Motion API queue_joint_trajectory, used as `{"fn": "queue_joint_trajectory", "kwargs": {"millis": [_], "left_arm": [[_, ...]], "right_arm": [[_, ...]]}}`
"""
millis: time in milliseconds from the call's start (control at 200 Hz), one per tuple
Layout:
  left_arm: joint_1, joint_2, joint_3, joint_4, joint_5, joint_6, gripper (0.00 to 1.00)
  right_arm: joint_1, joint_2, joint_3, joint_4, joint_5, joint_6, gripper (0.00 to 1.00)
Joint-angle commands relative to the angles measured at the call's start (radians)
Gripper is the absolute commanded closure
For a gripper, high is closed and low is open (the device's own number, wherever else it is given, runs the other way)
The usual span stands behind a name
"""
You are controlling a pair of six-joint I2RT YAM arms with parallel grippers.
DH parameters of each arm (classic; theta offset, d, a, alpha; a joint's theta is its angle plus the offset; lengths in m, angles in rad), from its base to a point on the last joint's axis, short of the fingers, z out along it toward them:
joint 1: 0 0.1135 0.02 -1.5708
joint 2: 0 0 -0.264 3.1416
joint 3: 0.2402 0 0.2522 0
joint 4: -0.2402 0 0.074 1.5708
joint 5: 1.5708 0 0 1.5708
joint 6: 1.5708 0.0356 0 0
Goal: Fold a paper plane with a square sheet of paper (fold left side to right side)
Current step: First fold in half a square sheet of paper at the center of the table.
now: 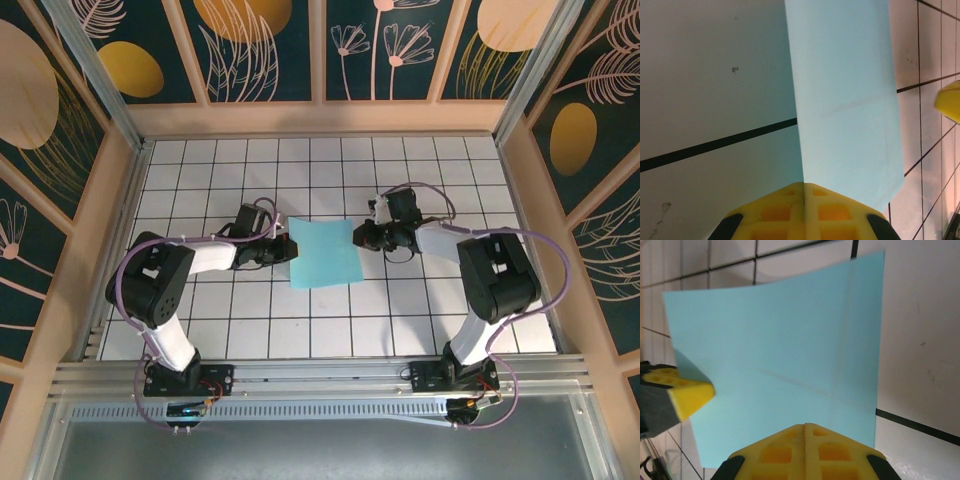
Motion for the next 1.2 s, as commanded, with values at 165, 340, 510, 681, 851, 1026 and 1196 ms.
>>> {"fn": "queue_joint_trajectory", "kwargs": {"millis": [165, 340, 510, 681, 851, 1026, 1196], "left_arm": [[-0.004, 0.026, 0.072, -0.093, -0.008, 0.074, 1.0], [-0.004, 0.04, 0.099, -0.118, -0.01, 0.089, 1.0], [-0.004, 0.043, 0.117, -0.119, -0.005, 0.08, 0.94], [-0.004, 0.028, 0.131, -0.104, 0.019, 0.054, 0.74], [-0.004, 0.007, 0.127, -0.062, 0.066, 0.016, 0.64], [-0.003, -0.002, 0.117, 0.014, 0.124, -0.039, 0.55], [-0.008, 0.001, 0.125, 0.06, 0.154, -0.071, 0.49]], "right_arm": [[0.027, 0.089, 0.055, -0.028, 0.085, -0.019, 1.0], [0.032, 0.103, 0.051, -0.051, 0.107, -0.032, 1.0], [0.038, 0.114, 0.051, -0.07, 0.116, -0.037, 1.0], [0.043, 0.115, 0.044, -0.073, 0.14, -0.022, 1.0], [0.046, 0.117, 0.043, -0.072, 0.146, -0.016, 1.0], [0.049, 0.118, 0.043, -0.072, 0.149, -0.015, 1.0], [0.052, 0.12, 0.045, -0.069, 0.151, -0.011, 1.0]]}}
